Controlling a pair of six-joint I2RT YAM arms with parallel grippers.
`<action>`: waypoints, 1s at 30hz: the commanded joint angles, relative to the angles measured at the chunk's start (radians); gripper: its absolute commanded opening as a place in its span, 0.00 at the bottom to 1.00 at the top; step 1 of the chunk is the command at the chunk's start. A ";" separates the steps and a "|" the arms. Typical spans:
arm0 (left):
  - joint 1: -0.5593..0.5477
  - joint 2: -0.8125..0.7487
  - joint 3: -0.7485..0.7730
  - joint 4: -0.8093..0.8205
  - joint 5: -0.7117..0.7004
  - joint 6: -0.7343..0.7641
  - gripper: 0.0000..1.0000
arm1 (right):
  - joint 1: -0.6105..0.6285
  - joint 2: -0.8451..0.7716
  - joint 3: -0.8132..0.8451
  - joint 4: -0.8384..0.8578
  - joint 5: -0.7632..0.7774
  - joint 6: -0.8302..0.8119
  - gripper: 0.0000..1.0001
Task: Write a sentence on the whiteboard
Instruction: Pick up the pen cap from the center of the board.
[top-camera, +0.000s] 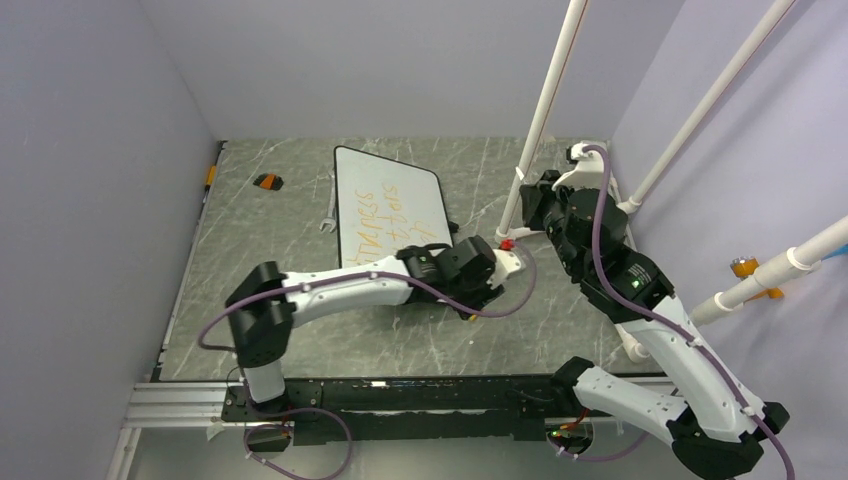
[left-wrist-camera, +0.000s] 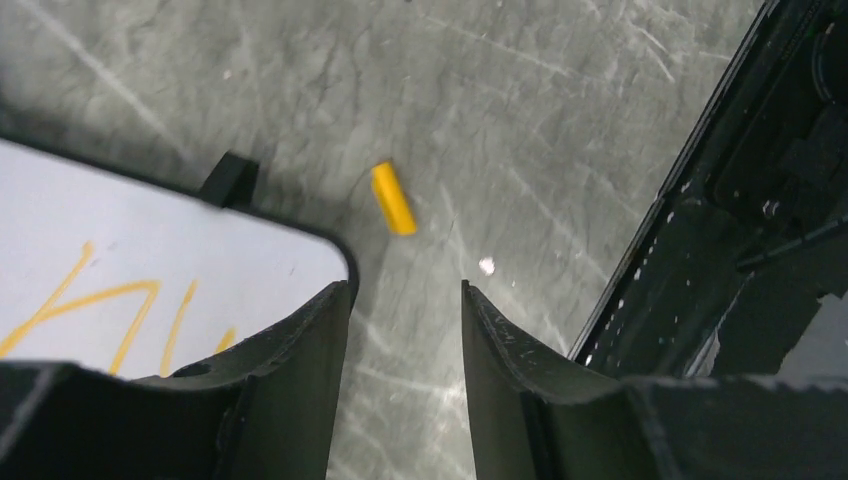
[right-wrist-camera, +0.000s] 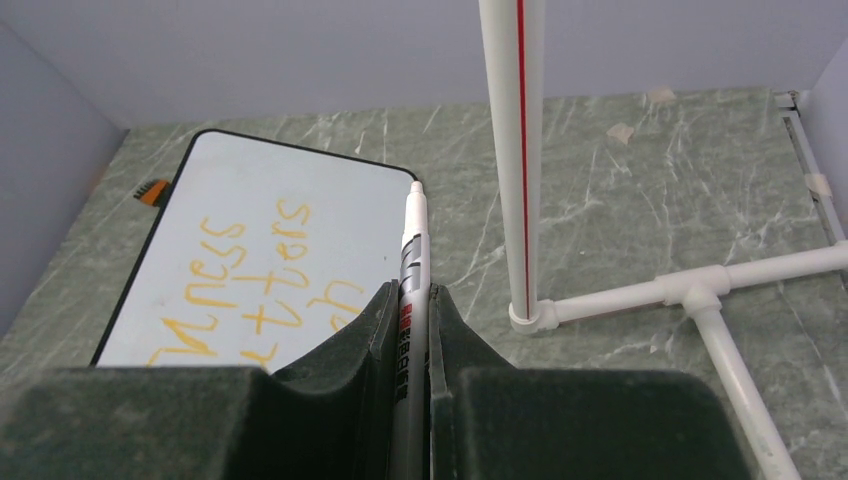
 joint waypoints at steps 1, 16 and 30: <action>-0.016 0.122 0.110 0.042 0.049 -0.006 0.48 | -0.004 -0.031 0.050 -0.027 0.009 -0.038 0.00; -0.016 0.332 0.233 -0.033 -0.022 -0.030 0.45 | -0.004 -0.061 0.048 -0.038 -0.039 -0.042 0.00; -0.012 0.418 0.276 -0.094 -0.044 -0.035 0.47 | -0.004 -0.066 0.033 -0.030 -0.060 -0.042 0.00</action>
